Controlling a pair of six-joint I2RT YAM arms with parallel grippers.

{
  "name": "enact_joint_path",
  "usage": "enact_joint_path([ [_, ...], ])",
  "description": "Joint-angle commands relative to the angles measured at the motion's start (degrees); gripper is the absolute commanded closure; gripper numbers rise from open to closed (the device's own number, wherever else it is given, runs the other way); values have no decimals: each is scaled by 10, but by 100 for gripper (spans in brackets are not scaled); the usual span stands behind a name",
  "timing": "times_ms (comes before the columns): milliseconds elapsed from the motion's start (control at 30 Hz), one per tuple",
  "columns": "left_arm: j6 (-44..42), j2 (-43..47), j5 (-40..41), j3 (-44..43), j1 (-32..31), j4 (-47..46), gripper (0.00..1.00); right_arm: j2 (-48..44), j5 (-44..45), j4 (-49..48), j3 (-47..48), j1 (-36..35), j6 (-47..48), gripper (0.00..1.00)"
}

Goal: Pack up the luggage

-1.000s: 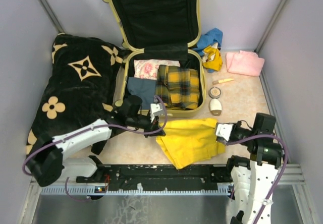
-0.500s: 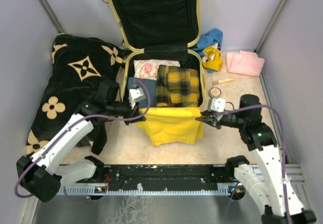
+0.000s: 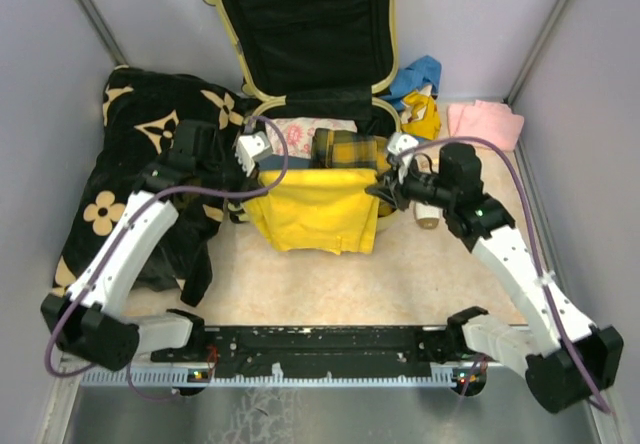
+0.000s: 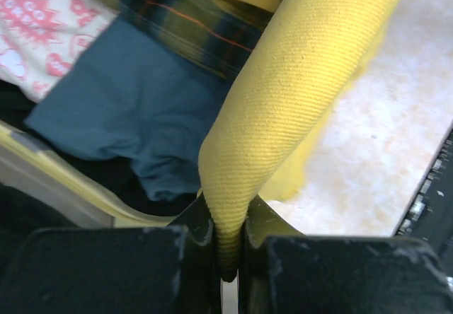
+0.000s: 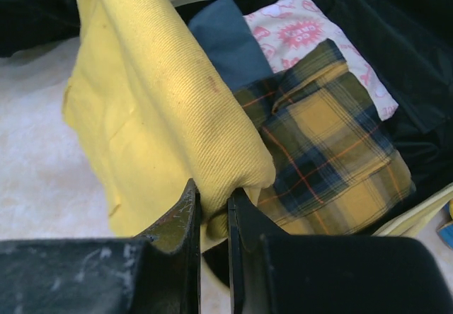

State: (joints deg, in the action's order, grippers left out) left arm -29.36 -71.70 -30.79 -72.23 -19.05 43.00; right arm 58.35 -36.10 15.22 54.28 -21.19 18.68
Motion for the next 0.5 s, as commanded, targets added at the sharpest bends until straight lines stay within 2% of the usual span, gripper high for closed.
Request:
enact_joint_path([
  [0,-41,-74,65,-70,35,-72,99,61,92,-110,53,4,-27,100],
  [267,-35,-214,78,-171,76,-138,99,195,151,-186,93,4,-35,100],
  [467,-20,-271,62,-199,87,-190,100,286,168,-208,157,6,-16,100],
])
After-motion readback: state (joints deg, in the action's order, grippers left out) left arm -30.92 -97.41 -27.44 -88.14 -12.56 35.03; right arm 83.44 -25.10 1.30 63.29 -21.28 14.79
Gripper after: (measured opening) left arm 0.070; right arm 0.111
